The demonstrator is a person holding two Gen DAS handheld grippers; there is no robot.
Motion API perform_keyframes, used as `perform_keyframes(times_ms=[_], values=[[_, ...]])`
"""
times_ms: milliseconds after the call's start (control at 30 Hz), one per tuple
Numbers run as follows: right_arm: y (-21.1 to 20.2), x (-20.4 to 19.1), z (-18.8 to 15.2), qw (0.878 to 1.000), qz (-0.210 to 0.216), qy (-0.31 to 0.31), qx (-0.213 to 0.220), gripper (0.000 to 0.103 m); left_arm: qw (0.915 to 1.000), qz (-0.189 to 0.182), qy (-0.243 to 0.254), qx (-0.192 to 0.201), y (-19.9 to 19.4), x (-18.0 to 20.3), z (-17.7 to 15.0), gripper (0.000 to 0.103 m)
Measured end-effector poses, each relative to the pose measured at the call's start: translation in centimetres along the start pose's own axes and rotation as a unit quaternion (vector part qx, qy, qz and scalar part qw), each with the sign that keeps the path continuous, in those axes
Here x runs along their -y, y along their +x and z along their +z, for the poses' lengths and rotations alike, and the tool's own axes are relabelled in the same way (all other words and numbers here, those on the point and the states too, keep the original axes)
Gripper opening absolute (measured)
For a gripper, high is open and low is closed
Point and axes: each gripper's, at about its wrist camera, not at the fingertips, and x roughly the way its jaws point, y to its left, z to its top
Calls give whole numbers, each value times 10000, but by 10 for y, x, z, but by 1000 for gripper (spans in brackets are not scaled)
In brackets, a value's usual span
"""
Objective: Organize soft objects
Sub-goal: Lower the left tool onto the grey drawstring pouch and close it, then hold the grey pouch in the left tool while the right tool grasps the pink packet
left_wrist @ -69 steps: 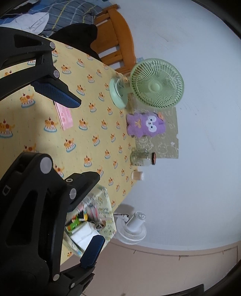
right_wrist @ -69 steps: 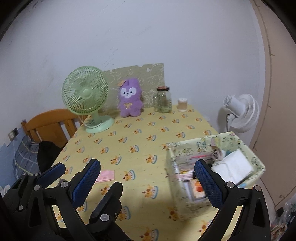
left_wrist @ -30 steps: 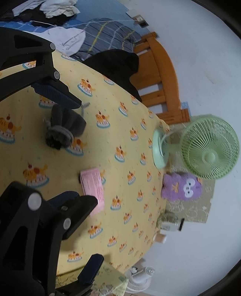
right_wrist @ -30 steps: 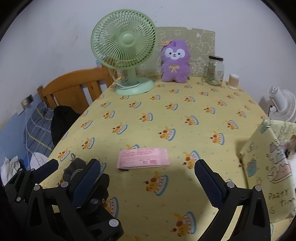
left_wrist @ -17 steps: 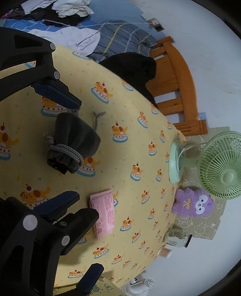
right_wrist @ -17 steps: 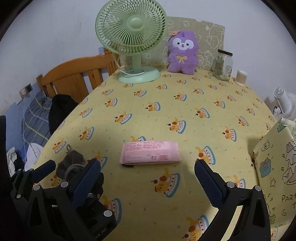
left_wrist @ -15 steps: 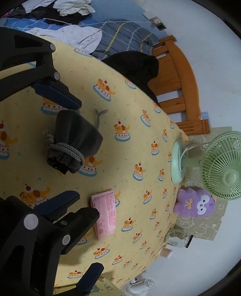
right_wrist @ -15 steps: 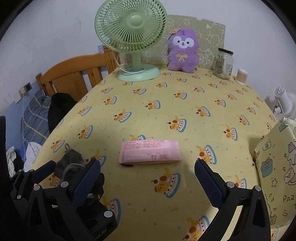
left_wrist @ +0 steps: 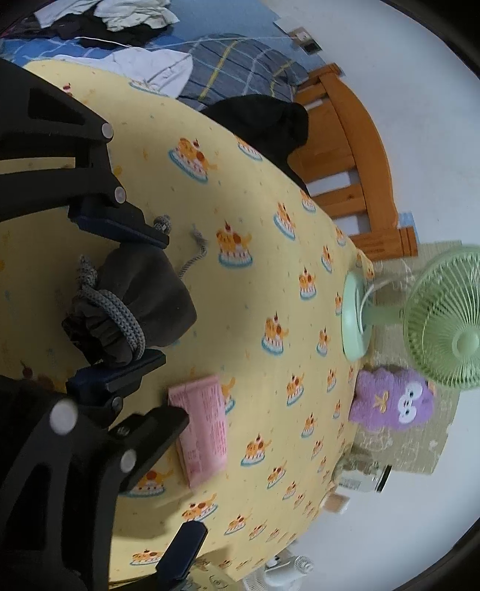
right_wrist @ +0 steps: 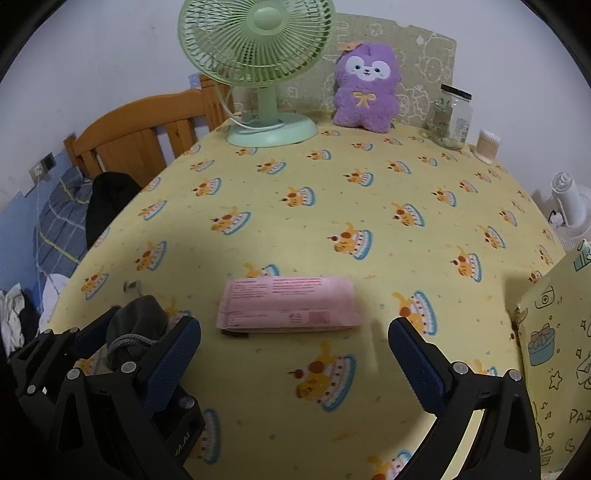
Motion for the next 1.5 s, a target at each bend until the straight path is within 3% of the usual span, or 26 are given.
perform_keyframes(times_ms=[133, 300, 600, 767, 1500], values=[[4, 10, 0, 9999, -103, 62, -78, 103, 9997, -186, 146, -11, 1, 13, 1, 55], [9, 19, 0, 9997, -167, 111, -146, 103, 9992, -78, 384, 59, 2, 24, 3, 55], [25, 20, 12, 9993, -226, 232, -176, 103, 9992, -21, 406, 5, 15, 26, 16, 55], [31, 23, 20, 9990, -184, 365, -204, 102, 9992, -201, 314, -150, 22, 24, 26, 55], [20, 9, 4, 9956, 691, 278, -562, 81, 9992, -113, 360, -144, 4, 14, 5, 55]])
